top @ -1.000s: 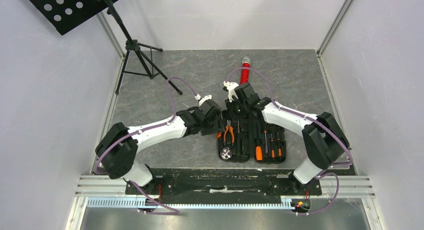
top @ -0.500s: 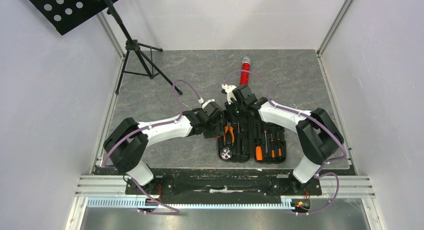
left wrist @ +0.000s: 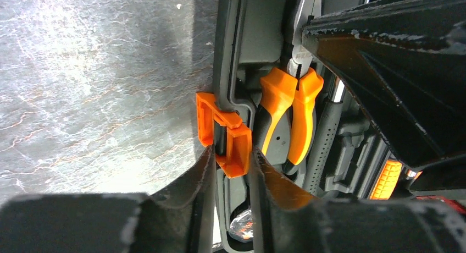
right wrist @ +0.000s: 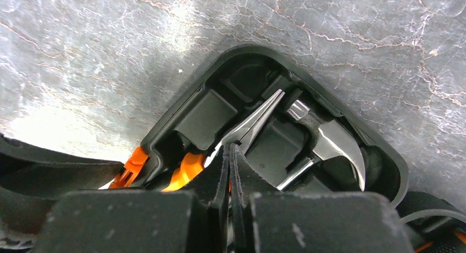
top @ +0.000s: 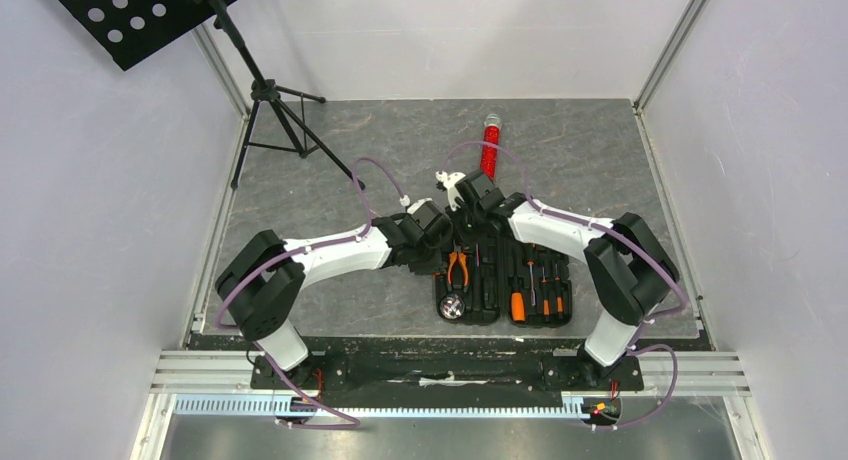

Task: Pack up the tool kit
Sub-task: Place the pliers in the toolbox.

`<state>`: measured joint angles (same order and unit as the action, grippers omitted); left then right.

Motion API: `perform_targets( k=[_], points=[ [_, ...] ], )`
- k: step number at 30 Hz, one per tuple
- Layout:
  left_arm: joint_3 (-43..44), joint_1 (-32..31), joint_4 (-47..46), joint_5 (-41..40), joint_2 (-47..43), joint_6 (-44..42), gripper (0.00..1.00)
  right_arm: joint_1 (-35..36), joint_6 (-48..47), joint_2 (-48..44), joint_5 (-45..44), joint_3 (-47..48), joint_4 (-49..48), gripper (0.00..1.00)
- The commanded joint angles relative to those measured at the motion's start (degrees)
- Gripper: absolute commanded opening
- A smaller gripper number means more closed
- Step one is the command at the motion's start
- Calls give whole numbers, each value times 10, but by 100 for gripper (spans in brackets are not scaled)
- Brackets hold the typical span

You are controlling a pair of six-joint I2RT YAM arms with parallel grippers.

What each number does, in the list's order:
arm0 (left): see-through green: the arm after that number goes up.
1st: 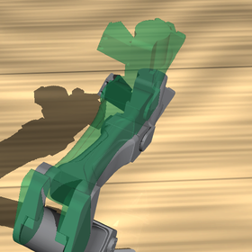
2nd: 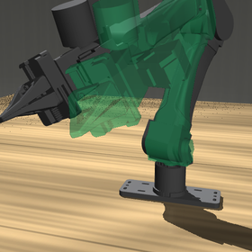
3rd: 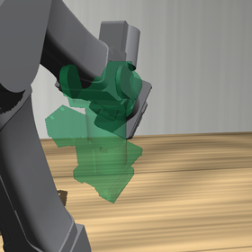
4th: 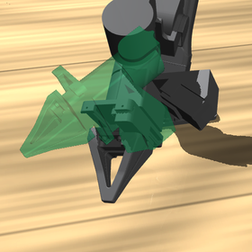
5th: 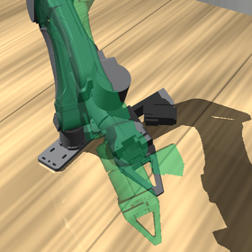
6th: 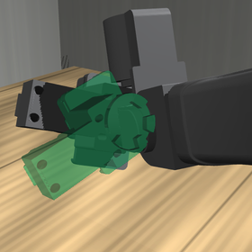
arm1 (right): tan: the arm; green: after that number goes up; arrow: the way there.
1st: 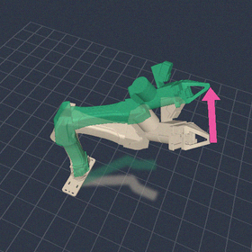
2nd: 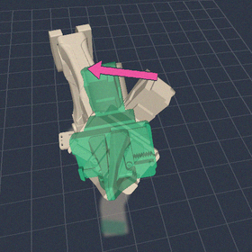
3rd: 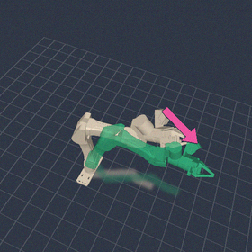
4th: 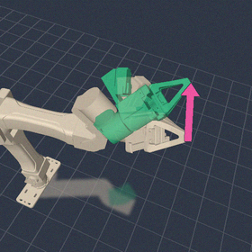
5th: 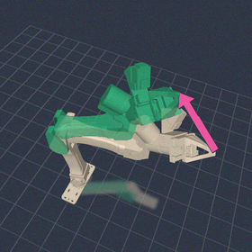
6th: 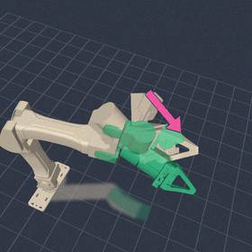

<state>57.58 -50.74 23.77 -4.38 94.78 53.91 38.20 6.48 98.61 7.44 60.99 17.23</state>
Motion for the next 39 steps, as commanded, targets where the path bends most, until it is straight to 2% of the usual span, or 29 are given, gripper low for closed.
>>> perform_targets(
  k=[1, 5, 9, 13, 18, 22, 26, 32, 39],
  points=[
    [-9, -2, 21, -20, 39, 18, 24, 32, -12, 46, -45, 7, 72, 0],
    [-23, -1, 16, -22, 43, 42, 19, 52, 2, 75, -63, 6, 90, 0],
    [-38, 1, -10, -10, 40, 57, 17, 66, 9, 115, -99, 2, 109, 0],
    [-47, 2, -26, -11, 26, 60, 17, 79, 7, 115, -120, 0, 110, 0],
    [-72, 3, -75, -3, -5, 76, 19, 84, -3, 74, -106, 32, 107, 0],
    [-79, 2, -90, -12, -40, 76, 27, 81, -8, 8, -120, 64, 109, 0],
    [-86, 3, -102, -18, -69, 77, 33, 75, -13, -46, -105, 74, 109, 5],
    [-90, 3, -109, -18, -89, 78, 37, 74, 4, -94, -17, 6, 63, 8],
    [-109, 3, -112, -39, -113, 90, 35, 74, 28, -89, -10, -52, 29, 5]
  ],
)
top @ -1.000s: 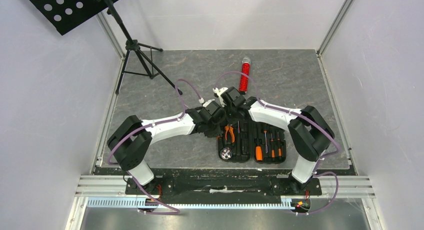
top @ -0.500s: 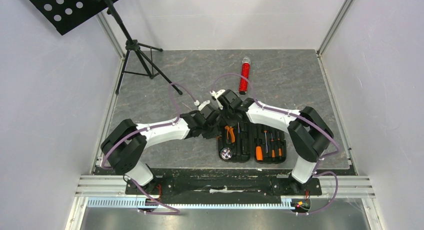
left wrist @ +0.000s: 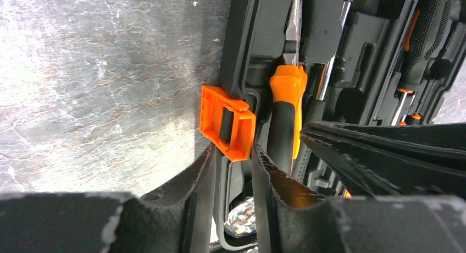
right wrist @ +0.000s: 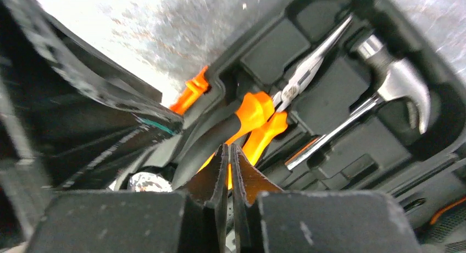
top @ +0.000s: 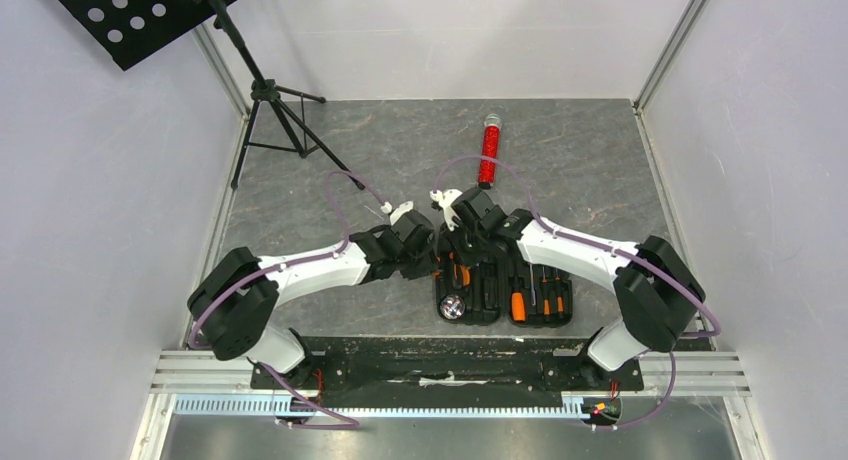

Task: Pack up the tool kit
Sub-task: Place the pliers in the toolbox.

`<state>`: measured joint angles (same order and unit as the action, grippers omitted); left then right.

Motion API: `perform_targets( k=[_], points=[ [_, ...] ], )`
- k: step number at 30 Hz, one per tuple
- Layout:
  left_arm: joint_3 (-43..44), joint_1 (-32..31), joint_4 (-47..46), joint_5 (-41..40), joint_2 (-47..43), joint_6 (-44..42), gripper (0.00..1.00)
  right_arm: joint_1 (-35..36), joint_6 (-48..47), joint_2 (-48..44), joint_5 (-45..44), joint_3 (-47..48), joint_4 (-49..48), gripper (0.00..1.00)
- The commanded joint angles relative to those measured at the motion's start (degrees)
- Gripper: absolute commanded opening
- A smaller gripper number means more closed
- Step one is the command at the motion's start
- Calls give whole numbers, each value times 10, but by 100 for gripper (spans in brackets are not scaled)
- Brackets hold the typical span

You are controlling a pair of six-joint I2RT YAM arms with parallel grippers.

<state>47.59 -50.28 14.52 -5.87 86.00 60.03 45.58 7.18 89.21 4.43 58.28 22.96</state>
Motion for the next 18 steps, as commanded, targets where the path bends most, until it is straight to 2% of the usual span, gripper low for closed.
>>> perform_targets(
  k=[1, 9, 13, 16, 18],
  points=[
    [-11, -2, -20, -25, -27, 31, 35, 1, 23, 8, 19, -29, -31, 5],
    [-15, -2, -24, -22, -26, 34, 34, 4, 37, 57, 38, -60, -74, 2],
    [-14, -1, -23, -18, -31, 30, 35, 7, 28, 52, 10, -39, -53, 3],
    [-10, -2, -18, -20, -41, 21, 37, -6, 14, 18, -33, -26, -23, 9],
    [-11, -2, -16, -27, -50, 16, 39, -30, 17, -16, -21, -33, -22, 14]
  ],
)
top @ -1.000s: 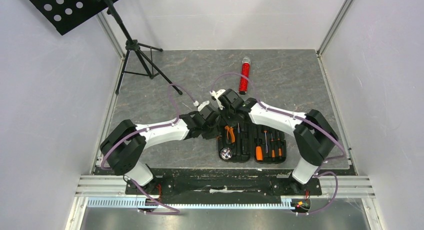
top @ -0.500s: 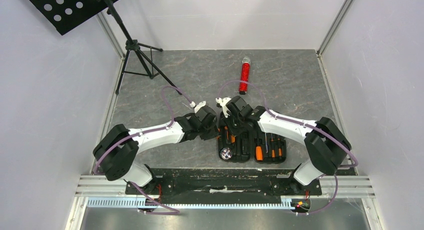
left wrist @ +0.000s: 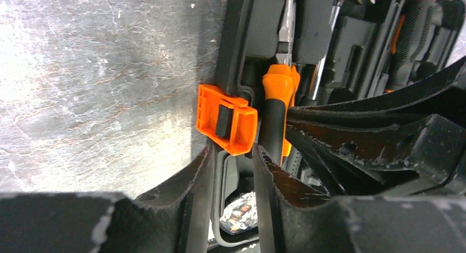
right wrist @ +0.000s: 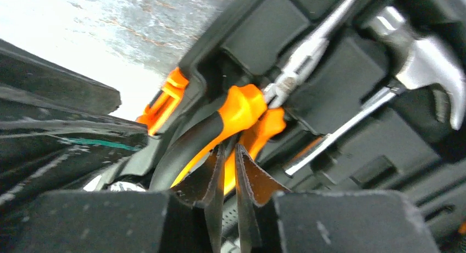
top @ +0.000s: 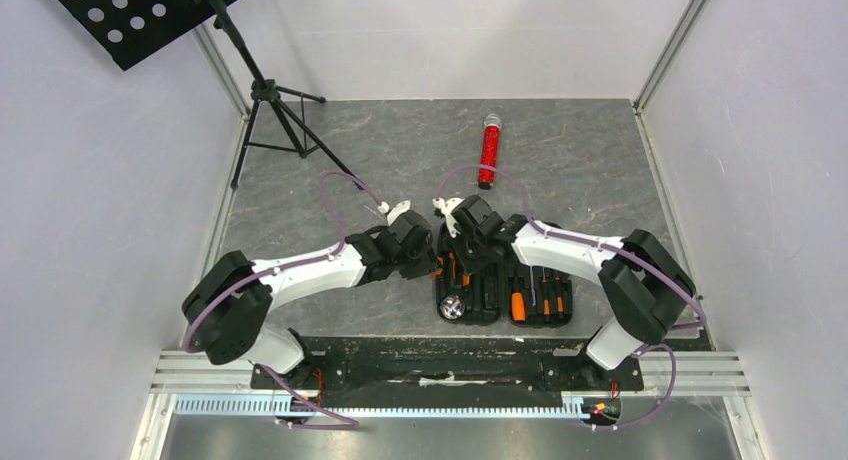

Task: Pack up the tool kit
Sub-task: Place the pliers in the toolbox.

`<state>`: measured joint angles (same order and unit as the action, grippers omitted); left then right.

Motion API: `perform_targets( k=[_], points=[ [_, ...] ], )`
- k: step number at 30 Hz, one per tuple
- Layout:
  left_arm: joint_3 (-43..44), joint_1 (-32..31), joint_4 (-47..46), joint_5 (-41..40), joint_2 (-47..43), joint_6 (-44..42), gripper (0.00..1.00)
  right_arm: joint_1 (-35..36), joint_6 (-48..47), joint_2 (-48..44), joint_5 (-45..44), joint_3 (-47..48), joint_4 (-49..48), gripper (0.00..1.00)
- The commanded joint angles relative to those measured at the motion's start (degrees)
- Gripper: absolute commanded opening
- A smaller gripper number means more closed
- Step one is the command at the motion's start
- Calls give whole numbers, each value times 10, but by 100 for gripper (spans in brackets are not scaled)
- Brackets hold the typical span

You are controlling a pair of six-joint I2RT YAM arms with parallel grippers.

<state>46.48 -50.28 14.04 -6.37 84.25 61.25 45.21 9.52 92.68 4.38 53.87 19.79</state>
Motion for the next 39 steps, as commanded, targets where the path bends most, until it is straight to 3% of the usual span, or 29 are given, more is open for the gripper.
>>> perform_targets(
  k=[1, 6, 9, 17, 26, 39],
  points=[
    [0, -2, -11, -27, -38, 2, 39, -42, 0, -66, -5, 6, 6, 17],
    [0, 6, -6, -42, -61, -7, 41, -62, 91, -130, 77, -47, -82, 30],
    [3, 23, 12, -40, -85, -19, 43, -63, 170, -150, 93, -98, -155, 33],
    [40, 93, 81, -6, -136, -102, 46, -66, 267, -141, 104, -165, -242, 28],
    [-36, 90, -58, 142, -83, -29, 47, -67, 299, -118, 115, -178, -281, 25],
    [-46, 73, -74, 145, -48, -19, 48, -55, 285, -78, 83, -174, -257, 14]
  ],
)
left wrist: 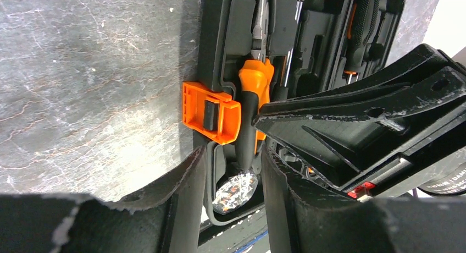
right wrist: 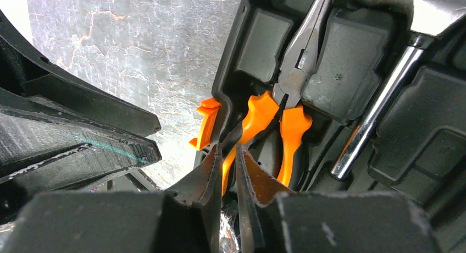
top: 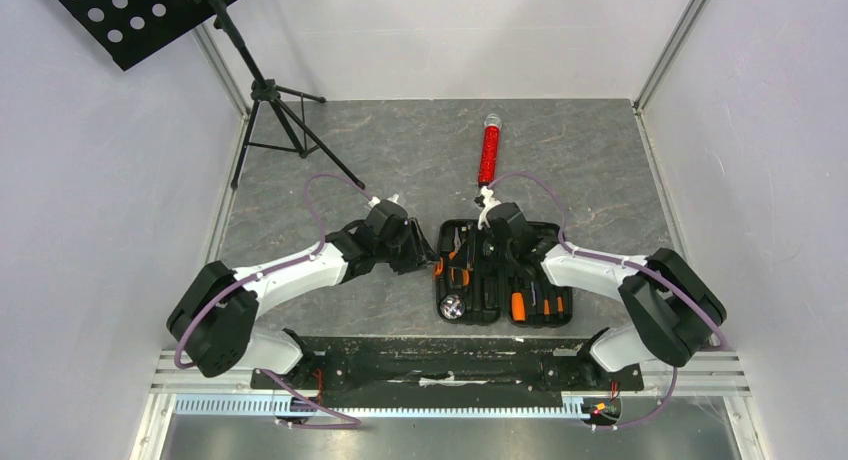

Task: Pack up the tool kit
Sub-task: Place the pliers in the toolbox.

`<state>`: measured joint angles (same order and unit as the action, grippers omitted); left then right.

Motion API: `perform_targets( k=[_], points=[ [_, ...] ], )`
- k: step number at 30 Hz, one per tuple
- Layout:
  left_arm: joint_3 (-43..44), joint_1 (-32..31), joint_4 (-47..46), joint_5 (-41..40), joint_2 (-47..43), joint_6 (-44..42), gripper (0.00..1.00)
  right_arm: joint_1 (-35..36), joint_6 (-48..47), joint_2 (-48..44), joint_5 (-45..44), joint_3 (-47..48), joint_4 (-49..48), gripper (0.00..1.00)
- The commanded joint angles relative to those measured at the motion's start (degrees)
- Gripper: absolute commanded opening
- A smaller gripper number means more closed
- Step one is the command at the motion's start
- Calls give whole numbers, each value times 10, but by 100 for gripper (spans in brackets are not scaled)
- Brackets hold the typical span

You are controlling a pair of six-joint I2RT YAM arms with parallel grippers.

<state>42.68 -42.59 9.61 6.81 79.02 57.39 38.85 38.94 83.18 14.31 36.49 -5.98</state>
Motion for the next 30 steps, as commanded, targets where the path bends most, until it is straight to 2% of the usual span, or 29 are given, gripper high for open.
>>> perform_targets(
  k=[1, 6, 11, 15, 21, 25, 30],
  points=[
    [-9, -4, -29, 14, 5, 19, 48, 12, -14, 26, -19, 7, 5, 12],
    [-13, -5, -20, 1, -7, 20, 48, 40, -65, 79, -73, 59, 87, 4],
    [-12, -5, 2, -19, -27, 12, 48, 43, -59, 81, -79, 43, 84, 3],
    [4, -10, 30, -36, -31, -5, 48, 43, -75, 53, -69, 69, 87, 10],
    [28, -18, 74, -66, -37, -31, 48, 35, -171, 44, -108, 208, 190, 22],
    [31, -19, 88, -94, -46, -43, 48, 24, -224, 63, -132, 254, 235, 22],
    [29, -19, 89, -89, -48, -45, 49, 23, -245, 96, -128, 256, 246, 19]
  ],
)
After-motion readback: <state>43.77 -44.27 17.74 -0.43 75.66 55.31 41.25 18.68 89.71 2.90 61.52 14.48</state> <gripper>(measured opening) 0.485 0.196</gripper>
